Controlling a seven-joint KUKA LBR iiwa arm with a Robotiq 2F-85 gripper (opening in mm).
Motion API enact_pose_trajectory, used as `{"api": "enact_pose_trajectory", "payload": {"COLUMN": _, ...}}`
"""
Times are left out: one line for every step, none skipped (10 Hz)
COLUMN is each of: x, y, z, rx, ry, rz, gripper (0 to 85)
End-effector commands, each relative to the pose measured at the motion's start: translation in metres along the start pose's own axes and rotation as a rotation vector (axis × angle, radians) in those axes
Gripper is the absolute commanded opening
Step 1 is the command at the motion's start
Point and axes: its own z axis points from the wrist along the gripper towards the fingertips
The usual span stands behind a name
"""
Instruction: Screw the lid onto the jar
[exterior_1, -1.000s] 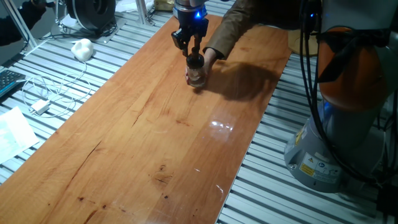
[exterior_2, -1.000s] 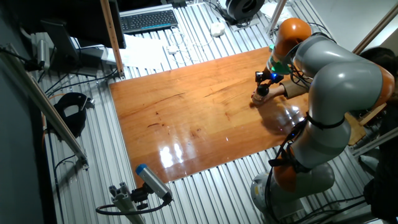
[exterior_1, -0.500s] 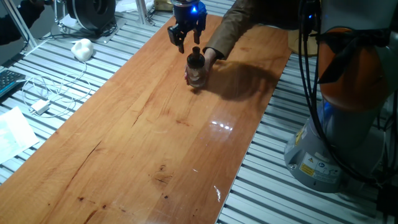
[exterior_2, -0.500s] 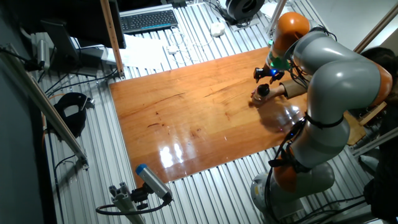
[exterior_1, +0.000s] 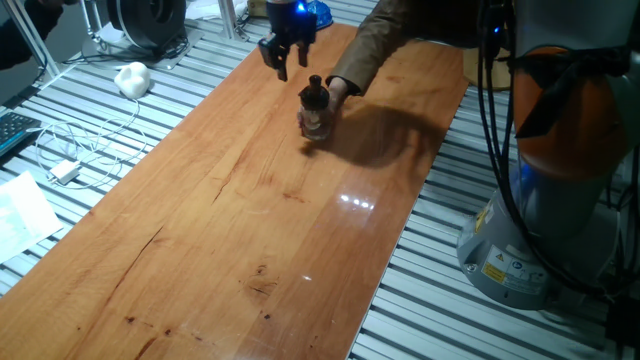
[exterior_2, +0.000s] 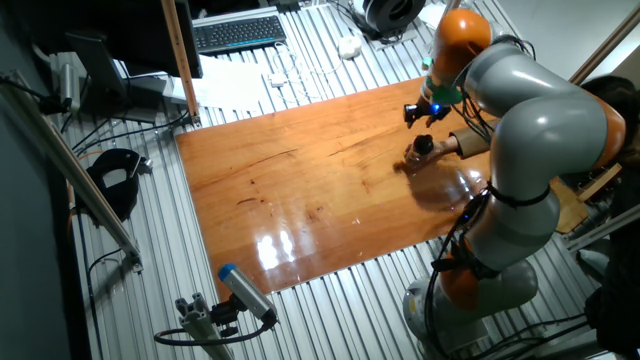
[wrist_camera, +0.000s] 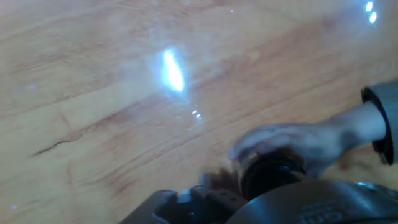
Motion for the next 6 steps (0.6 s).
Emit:
{"api": "enact_pose_trajectory", "payload": {"x": -0.002, "y": 0.002, "z": -0.009, "rx": -0.007, "ry": 0.021, "rz": -0.025, "gripper": 34.0}}
{"api": "enact_pose_trajectory", "payload": {"x": -0.006, "y": 0.003, "z": -0.015, "rx": -0.037, "ry": 0.039, "rz": -0.055, "gripper": 17.0}}
{"api": "enact_pose_trajectory", "payload": {"x": -0.007, "y": 0.007, "z": -0.018, "rx": -0.048, "ry": 0.046, "rz": -0.093, "gripper": 0.0}}
{"api": "enact_pose_trajectory", "payload": {"x": -0.008, "y": 0.011, "z": -0.021, "rx": -0.055, "ry": 0.056, "rz": -0.127, "gripper": 0.0}}
{"api": "enact_pose_trajectory", "payload": {"x": -0.009, "y": 0.016, "z": -0.024, "rx": -0.051, "ry": 0.055, "rz": -0.14, "gripper": 0.0}}
{"api": "enact_pose_trajectory", "payload": {"x": -0.009, "y": 0.02, "z": -0.026, "rx": -0.048, "ry": 0.053, "rz": -0.151, "gripper": 0.0}}
